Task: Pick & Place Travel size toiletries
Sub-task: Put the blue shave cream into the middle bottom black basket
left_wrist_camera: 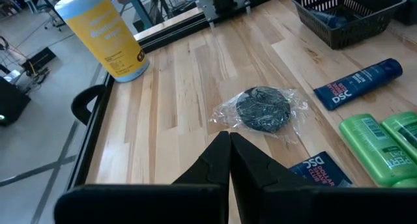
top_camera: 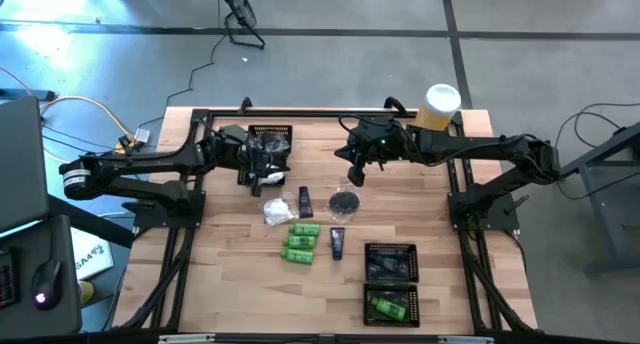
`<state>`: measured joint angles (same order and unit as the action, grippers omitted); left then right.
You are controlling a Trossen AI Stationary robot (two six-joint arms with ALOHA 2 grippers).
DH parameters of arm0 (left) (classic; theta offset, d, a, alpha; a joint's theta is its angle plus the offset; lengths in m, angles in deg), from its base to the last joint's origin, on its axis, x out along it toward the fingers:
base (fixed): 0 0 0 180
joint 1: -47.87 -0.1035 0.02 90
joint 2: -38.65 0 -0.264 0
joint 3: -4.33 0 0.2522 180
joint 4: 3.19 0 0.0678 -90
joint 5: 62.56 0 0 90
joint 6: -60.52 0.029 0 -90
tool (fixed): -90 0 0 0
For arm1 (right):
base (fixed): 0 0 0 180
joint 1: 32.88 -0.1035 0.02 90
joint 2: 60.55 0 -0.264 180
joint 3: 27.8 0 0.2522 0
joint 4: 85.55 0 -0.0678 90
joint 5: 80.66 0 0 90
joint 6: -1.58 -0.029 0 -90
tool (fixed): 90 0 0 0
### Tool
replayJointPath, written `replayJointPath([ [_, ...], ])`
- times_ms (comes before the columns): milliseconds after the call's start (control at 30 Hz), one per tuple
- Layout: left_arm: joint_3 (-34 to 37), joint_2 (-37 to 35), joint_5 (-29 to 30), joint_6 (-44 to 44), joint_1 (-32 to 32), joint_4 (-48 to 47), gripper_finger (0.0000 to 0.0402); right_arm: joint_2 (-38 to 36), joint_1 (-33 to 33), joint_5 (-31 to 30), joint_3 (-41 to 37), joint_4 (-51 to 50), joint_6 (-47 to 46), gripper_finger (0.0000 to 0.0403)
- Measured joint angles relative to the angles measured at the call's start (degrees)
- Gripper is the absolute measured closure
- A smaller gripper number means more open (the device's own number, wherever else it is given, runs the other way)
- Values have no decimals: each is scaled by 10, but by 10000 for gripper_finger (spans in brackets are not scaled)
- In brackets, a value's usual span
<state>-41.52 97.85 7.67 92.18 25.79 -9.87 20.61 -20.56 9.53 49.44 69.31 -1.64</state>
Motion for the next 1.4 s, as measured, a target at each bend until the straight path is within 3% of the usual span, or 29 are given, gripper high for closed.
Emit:
replayJointPath([
  [433, 3, 0, 31, -19, 0, 7, 397, 0, -5, -3, 0, 0, -33, 400],
  [600, 53, 0, 29, -30, 19, 65, 397, 0, -32, -7, 0, 0, -42, 400],
  [700, 77, 0, 27, -41, 37, 123, 397, 0, -53, -50, 0, 0, -55, 400],
  [833, 82, 0, 27, -40, 53, 127, 397, 0, -73, -89, 0, 0, -64, 400],
  [1167, 82, 0, 27, -41, 60, 133, 397, 0, -89, -90, 0, 0, -85, 400],
  [1400, 82, 0, 32, -32, 60, 133, 397, 0, -75, -77, 0, 0, -47, 400],
])
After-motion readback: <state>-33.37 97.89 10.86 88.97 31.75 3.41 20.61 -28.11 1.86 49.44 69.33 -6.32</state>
